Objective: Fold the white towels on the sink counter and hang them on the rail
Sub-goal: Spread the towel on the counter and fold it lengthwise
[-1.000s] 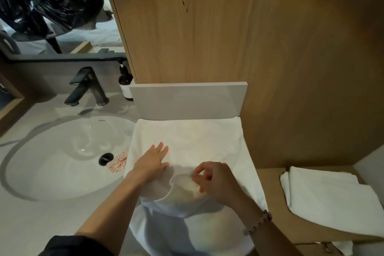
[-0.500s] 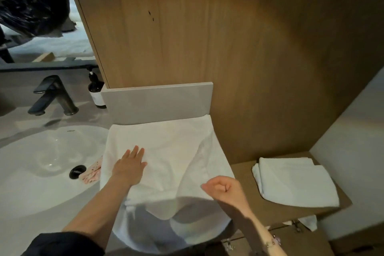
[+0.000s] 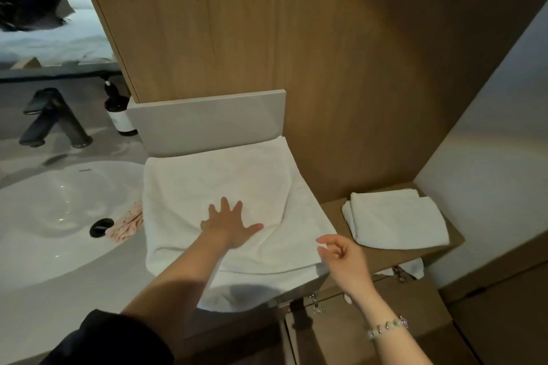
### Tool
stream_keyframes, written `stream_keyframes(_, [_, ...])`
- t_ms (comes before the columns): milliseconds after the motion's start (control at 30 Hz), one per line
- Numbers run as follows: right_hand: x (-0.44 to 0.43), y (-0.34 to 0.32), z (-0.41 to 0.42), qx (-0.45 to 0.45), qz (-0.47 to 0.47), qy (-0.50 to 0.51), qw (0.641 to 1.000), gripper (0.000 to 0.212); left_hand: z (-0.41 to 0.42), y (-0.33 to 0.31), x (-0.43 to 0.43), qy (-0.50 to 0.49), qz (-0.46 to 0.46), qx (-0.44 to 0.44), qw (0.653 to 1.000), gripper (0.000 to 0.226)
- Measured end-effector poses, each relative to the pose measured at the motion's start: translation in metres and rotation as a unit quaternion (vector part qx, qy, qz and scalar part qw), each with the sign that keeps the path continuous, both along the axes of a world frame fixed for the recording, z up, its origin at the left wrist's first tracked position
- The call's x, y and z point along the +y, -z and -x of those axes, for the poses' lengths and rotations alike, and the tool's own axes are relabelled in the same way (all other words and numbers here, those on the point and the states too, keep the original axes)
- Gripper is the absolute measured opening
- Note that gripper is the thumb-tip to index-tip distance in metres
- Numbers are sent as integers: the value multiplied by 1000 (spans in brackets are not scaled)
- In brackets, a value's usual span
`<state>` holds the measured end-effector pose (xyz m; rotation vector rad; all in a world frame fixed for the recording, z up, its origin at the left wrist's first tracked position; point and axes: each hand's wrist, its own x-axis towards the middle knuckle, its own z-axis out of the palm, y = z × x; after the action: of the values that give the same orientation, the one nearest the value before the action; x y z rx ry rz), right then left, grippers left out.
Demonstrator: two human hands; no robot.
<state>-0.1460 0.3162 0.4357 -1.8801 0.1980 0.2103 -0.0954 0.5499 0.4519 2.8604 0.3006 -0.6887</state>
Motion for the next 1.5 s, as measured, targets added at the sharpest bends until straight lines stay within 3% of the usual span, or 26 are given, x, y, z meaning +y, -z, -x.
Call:
stream_keyframes(367, [-36, 1, -4, 80, -19, 37, 996, 19, -4, 9, -4, -28, -7, 17, 999, 96])
stream_keyframes(733, [-38, 10, -2, 21, 79, 24, 996, 21, -1, 13, -5, -35, -8, 8, 999, 94])
stream_keyframes(1000, [-42, 15, -2, -26, 192, -24, 981, 30, 2, 16, -5, -39, -14, -5, 999, 93])
stream_keyframes(1167, [-34, 1, -11, -40, 377, -49, 924, 31, 7, 5, 4, -27, 21, -75, 997, 72])
stream_keyframes(1267, [-10, -12, -19, -98, 381, -92, 915, 35, 28, -8, 20, -67, 84, -230, 967, 48])
stream_keyframes(1367, [33, -19, -27, -147, 308, -192, 920, 37, 62, -19, 37, -167, 136, -362, 907, 28])
stream_keyframes(1500, [102, -24, -32, -149, 284, -370, 872, 40, 116, -20, 51, -321, 173, -435, 823, 20])
